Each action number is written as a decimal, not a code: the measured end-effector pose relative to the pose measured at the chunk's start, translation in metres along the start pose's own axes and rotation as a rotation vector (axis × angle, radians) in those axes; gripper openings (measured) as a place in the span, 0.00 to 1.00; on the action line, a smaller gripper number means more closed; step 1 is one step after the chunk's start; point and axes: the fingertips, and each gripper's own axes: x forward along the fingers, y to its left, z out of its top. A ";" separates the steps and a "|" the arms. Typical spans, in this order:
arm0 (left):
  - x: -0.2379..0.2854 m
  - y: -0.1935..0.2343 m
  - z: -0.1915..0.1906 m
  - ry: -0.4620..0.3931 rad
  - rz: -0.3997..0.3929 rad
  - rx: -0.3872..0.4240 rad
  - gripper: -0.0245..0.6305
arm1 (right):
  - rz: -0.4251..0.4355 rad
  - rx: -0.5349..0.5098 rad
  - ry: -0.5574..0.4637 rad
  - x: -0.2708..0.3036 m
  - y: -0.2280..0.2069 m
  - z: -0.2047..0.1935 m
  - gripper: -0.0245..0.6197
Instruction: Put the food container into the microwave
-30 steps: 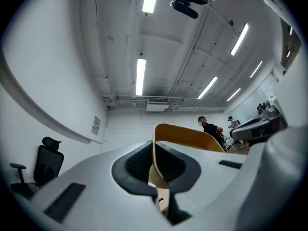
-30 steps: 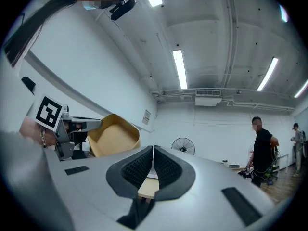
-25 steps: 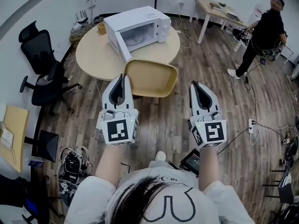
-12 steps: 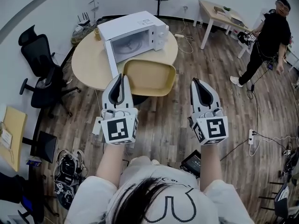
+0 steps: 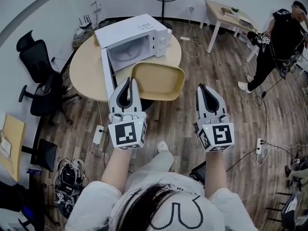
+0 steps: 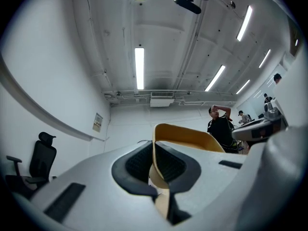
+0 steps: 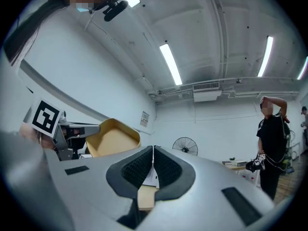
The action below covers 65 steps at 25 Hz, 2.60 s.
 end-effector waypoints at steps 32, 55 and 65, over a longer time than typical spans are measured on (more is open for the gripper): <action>0.171 0.072 -0.109 0.125 0.370 0.000 0.07 | 0.341 0.093 0.056 0.254 -0.071 -0.102 0.09; 0.207 0.118 -0.179 0.249 0.598 -0.023 0.07 | 0.601 0.143 0.088 0.374 -0.046 -0.150 0.09; 0.212 0.130 -0.239 0.358 0.733 -0.096 0.07 | 0.751 0.163 0.115 0.411 -0.037 -0.179 0.09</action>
